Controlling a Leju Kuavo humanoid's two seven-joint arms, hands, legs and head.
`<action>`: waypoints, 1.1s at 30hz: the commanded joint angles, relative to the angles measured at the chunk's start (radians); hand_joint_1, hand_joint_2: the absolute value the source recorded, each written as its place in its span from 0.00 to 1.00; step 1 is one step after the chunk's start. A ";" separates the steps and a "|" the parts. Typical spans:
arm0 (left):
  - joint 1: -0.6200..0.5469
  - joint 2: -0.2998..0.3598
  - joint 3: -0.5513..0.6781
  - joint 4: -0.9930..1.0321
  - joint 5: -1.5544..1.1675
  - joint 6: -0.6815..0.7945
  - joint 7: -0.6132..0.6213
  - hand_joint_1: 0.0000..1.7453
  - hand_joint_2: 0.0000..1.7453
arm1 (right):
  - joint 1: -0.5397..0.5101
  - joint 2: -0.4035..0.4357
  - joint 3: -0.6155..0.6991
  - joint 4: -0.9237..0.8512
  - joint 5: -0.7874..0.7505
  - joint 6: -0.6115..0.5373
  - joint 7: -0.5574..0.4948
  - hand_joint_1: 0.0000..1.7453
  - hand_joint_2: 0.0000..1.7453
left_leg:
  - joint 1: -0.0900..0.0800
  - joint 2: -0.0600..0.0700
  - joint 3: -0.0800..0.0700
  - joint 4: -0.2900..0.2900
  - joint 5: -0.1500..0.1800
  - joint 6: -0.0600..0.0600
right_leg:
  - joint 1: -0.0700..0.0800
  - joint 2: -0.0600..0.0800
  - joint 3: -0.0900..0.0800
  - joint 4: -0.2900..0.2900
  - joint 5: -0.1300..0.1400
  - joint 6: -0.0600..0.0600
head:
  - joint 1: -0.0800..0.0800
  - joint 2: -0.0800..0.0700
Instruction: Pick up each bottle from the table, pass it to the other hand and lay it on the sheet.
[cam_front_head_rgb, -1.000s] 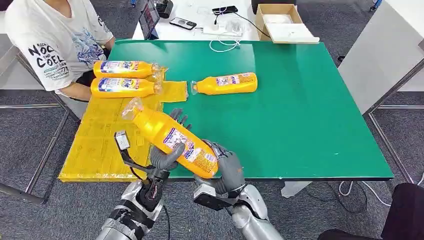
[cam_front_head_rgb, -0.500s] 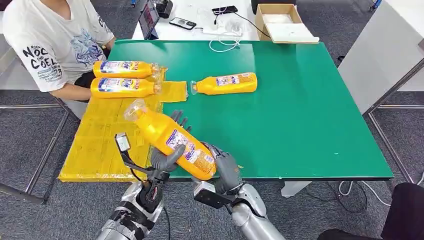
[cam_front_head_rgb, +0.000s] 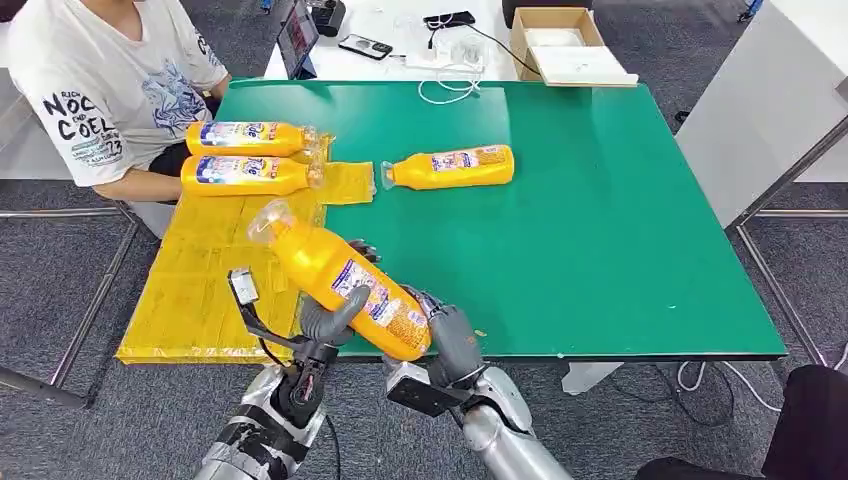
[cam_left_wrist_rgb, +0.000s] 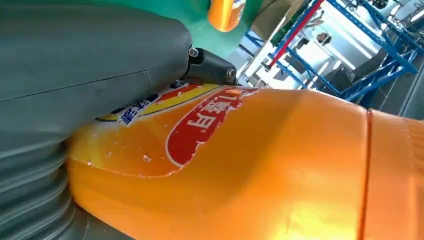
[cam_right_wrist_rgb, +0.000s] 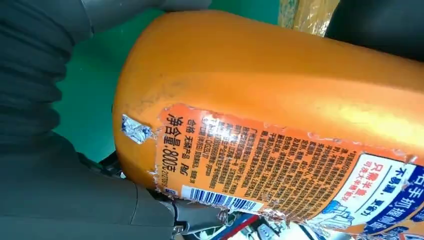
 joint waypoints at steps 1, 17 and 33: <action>-0.059 0.000 -0.056 -0.001 -0.043 -0.025 -0.023 1.00 1.00 | 0.008 0.003 0.032 0.055 0.005 0.034 0.000 0.96 1.00 | 0.000 -0.003 0.006 0.001 -0.003 0.001 | 0.001 -0.005 0.008 0.000 -0.004 -0.003 | 0.000 0.000; -0.107 0.020 0.094 -0.087 -0.347 0.420 -0.193 1.00 1.00 | 0.023 0.007 -0.090 -0.104 -0.109 0.058 0.083 0.00 0.00 | 0.000 -0.002 0.001 0.001 -0.001 0.001 | 0.001 -0.002 0.002 0.001 -0.001 -0.002 | 0.000 0.000; -0.301 0.109 0.260 0.142 -0.703 0.959 -0.304 1.00 1.00 | 0.063 -0.012 -0.148 -0.379 -0.247 0.081 0.080 0.00 0.00 | 0.000 -0.001 0.004 0.000 -0.001 0.000 | 0.001 -0.002 0.005 0.001 -0.002 -0.002 | 0.001 0.000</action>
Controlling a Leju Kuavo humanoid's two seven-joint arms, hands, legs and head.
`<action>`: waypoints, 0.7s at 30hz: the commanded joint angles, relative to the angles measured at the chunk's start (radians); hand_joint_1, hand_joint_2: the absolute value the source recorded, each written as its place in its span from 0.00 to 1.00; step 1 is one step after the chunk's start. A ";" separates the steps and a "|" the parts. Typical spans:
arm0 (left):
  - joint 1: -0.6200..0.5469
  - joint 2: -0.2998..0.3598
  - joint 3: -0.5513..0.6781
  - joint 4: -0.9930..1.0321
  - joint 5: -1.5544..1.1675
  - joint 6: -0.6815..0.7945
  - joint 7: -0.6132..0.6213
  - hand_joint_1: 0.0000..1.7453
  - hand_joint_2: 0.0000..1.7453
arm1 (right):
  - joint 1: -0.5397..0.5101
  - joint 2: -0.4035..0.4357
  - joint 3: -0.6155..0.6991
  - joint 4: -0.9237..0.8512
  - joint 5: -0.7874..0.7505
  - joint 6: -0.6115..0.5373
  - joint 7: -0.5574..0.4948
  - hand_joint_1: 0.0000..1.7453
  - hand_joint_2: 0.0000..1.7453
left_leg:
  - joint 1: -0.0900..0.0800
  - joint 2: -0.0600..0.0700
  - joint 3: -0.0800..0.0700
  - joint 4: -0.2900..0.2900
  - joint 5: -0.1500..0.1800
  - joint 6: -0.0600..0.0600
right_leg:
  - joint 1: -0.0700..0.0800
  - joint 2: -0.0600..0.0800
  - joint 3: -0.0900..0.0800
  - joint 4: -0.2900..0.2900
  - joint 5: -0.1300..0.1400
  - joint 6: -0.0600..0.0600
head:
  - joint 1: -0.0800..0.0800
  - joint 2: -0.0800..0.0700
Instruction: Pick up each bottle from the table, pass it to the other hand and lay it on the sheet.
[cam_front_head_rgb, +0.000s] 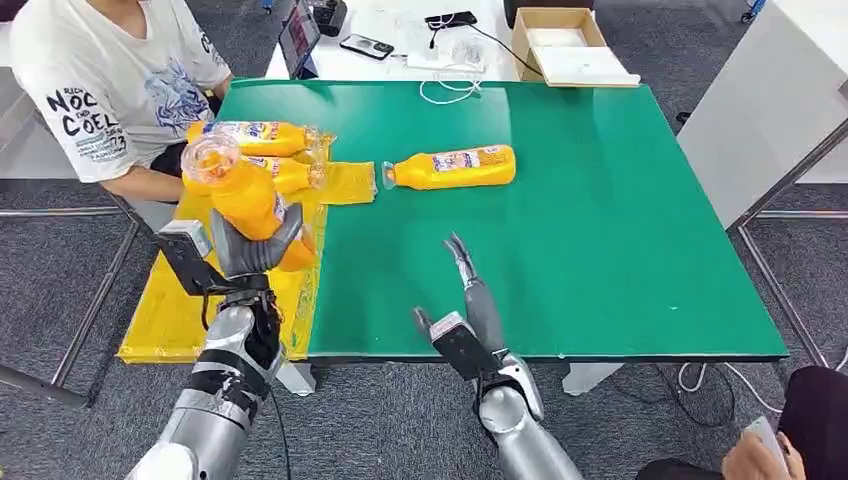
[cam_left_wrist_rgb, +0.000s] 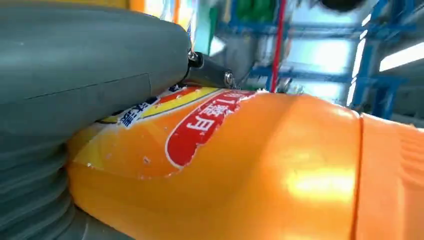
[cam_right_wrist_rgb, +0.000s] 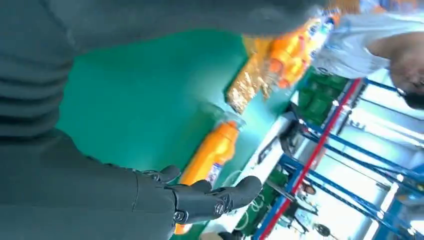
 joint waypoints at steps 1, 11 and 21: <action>-0.129 0.076 0.045 0.204 -0.192 0.213 -0.008 1.00 1.00 | 0.001 -0.016 -0.018 -0.089 -0.015 -0.031 -0.027 0.00 0.00 | 0.000 0.001 0.005 0.000 -0.002 0.001 | 0.001 0.000 0.004 0.000 -0.002 -0.002 | 0.000 0.000; -0.199 0.132 0.131 0.440 -0.928 0.410 0.130 1.00 1.00 | 0.010 0.005 0.032 -0.217 -0.041 -0.187 -0.103 0.00 0.00 | 0.000 0.002 0.003 0.000 -0.001 0.001 | 0.000 0.001 0.002 0.000 -0.001 -0.001 | 0.000 0.000; -0.281 0.234 -0.013 0.715 -1.518 0.381 0.357 1.00 1.00 | -0.028 -0.028 0.105 -0.251 -0.155 -0.235 -0.103 0.00 0.00 | 0.000 0.002 0.005 0.000 -0.002 0.001 | 0.001 0.001 0.004 0.001 -0.002 -0.002 | 0.000 0.000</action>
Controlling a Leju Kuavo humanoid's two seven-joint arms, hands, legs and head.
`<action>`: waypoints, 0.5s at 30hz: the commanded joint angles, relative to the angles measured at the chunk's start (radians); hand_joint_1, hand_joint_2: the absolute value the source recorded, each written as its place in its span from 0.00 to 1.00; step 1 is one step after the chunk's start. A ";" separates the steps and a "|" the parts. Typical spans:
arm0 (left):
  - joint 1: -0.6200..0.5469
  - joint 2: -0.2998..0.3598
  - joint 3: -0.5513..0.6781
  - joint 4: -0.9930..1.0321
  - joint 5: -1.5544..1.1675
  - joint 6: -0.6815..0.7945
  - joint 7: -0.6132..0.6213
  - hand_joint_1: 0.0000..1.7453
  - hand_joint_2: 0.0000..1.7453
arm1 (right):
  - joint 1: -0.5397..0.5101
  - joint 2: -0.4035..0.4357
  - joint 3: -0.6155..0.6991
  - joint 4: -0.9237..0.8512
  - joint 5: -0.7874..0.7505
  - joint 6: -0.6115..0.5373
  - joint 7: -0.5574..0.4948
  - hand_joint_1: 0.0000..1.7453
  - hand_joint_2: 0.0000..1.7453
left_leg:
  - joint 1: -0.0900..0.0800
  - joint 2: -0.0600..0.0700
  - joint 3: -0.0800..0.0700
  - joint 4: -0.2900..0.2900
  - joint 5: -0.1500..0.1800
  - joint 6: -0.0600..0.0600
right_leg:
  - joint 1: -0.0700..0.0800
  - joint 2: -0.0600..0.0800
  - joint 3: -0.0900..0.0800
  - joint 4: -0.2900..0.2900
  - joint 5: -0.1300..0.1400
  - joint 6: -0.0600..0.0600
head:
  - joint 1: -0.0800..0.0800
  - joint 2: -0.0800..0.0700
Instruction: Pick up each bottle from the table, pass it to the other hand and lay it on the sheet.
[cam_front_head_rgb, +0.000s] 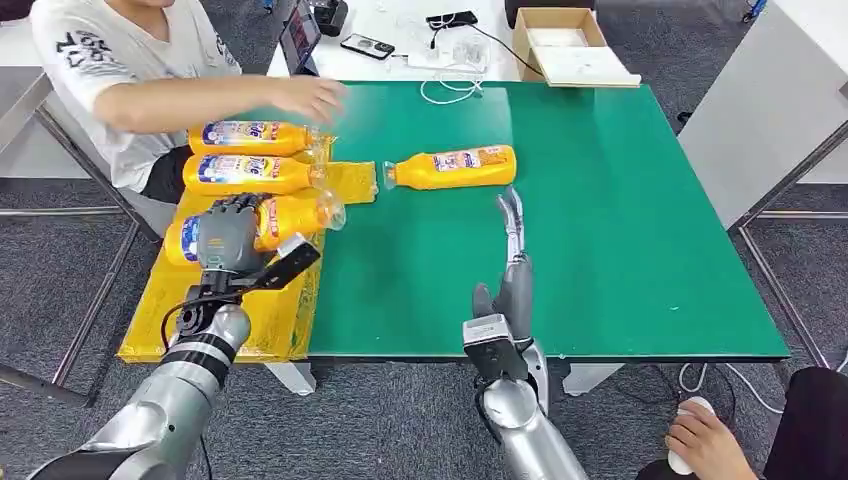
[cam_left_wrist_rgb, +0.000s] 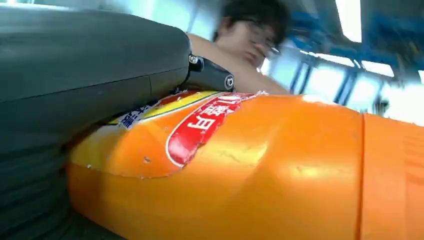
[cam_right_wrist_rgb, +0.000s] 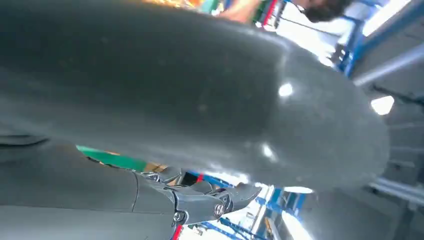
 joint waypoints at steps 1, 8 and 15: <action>-0.131 0.089 -0.095 0.332 -0.142 -0.049 0.053 1.00 1.00 | -0.049 -0.037 0.068 -0.003 -0.049 -0.002 0.002 0.00 0.00 | 0.000 0.003 0.004 0.000 -0.002 0.001 | 0.001 0.001 0.003 0.000 -0.001 -0.002 | 0.000 0.000; -0.120 0.081 -0.070 0.345 -0.100 -0.180 0.051 1.00 1.00 | -0.049 -0.030 0.065 0.040 -0.043 0.023 0.002 0.00 0.00 | 0.000 0.001 0.004 0.000 -0.002 0.001 | 0.001 0.000 0.004 0.000 -0.001 -0.002 | 0.000 0.000; -0.107 0.079 -0.039 0.344 -0.062 -0.262 0.055 1.00 1.00 | -0.051 -0.013 0.052 0.086 -0.034 0.056 0.002 0.00 0.00 | 0.000 0.002 0.005 0.000 -0.002 0.001 | 0.001 0.000 0.005 -0.001 -0.001 -0.002 | 0.000 0.000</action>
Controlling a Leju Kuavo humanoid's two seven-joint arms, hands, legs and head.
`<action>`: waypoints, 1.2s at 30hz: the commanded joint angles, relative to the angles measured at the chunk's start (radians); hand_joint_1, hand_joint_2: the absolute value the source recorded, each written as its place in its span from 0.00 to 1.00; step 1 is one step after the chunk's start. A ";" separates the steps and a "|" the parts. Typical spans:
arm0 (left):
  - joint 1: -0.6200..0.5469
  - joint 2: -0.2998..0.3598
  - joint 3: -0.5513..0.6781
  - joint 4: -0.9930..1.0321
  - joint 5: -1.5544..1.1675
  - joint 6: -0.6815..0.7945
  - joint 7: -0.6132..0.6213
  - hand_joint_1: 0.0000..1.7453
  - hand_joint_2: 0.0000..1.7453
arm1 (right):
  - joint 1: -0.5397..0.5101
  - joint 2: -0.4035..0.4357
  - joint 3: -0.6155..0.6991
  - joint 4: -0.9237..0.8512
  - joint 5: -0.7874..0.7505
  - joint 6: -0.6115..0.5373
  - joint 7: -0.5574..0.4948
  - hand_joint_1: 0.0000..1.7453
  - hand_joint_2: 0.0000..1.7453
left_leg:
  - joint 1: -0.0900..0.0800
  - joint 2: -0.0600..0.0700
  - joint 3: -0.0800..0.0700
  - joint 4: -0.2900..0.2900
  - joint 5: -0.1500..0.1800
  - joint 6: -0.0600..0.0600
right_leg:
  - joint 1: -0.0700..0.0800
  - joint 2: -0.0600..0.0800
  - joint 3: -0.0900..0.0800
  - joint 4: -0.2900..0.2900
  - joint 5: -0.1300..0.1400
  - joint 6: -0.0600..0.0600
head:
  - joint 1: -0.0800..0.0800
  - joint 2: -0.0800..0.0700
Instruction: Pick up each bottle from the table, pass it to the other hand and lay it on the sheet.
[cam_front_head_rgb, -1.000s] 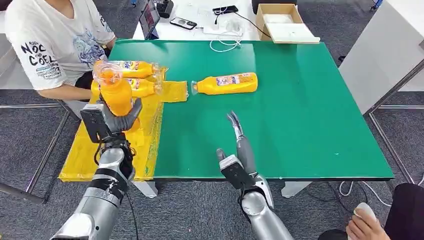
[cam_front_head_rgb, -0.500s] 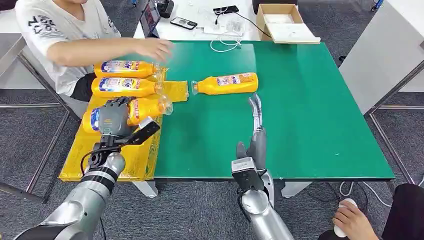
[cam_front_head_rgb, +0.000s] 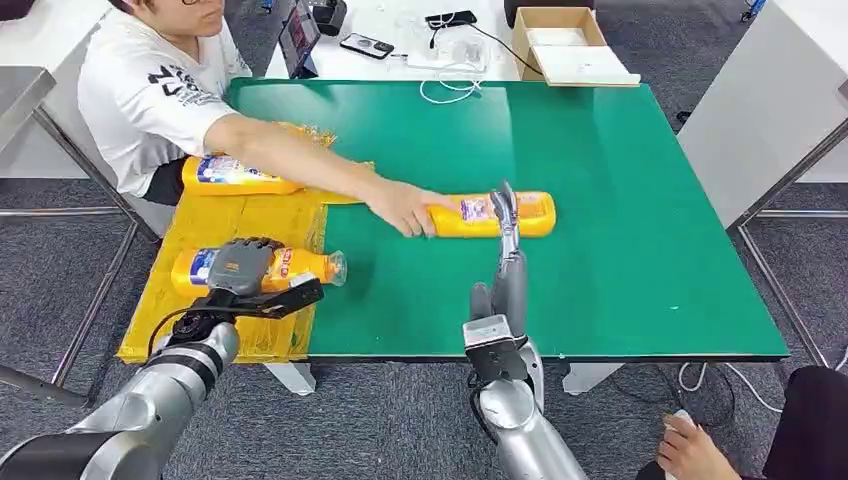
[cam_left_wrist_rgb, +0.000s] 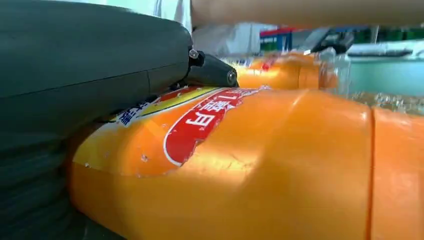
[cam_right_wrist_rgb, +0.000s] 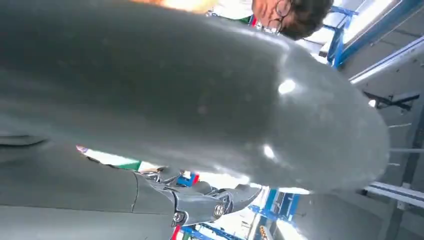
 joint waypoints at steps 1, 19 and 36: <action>-0.050 0.015 0.005 0.103 0.039 -0.074 0.002 1.00 1.00 | -0.041 -0.006 0.010 0.101 0.003 0.024 0.002 0.00 0.00 | 0.000 0.002 0.006 0.000 -0.002 0.001 | 0.001 0.000 0.005 0.000 -0.002 -0.002 | 0.000 0.000; -0.038 -0.013 0.177 0.110 0.271 -0.468 -0.057 0.00 0.00 | -0.060 0.011 -0.015 0.195 0.022 0.097 0.020 0.00 0.00 | 0.000 0.000 0.010 -0.002 -0.001 0.001 | 0.000 0.000 0.010 -0.002 -0.001 -0.002 | 0.000 0.000; -0.049 -0.001 0.192 0.104 0.371 -0.729 -0.134 0.00 0.00 | -0.095 0.018 -0.053 0.279 0.005 0.145 0.013 0.00 0.00 | -0.001 -0.004 0.019 -0.003 0.001 0.000 | -0.001 -0.002 0.020 -0.002 -0.001 -0.002 | 0.000 0.000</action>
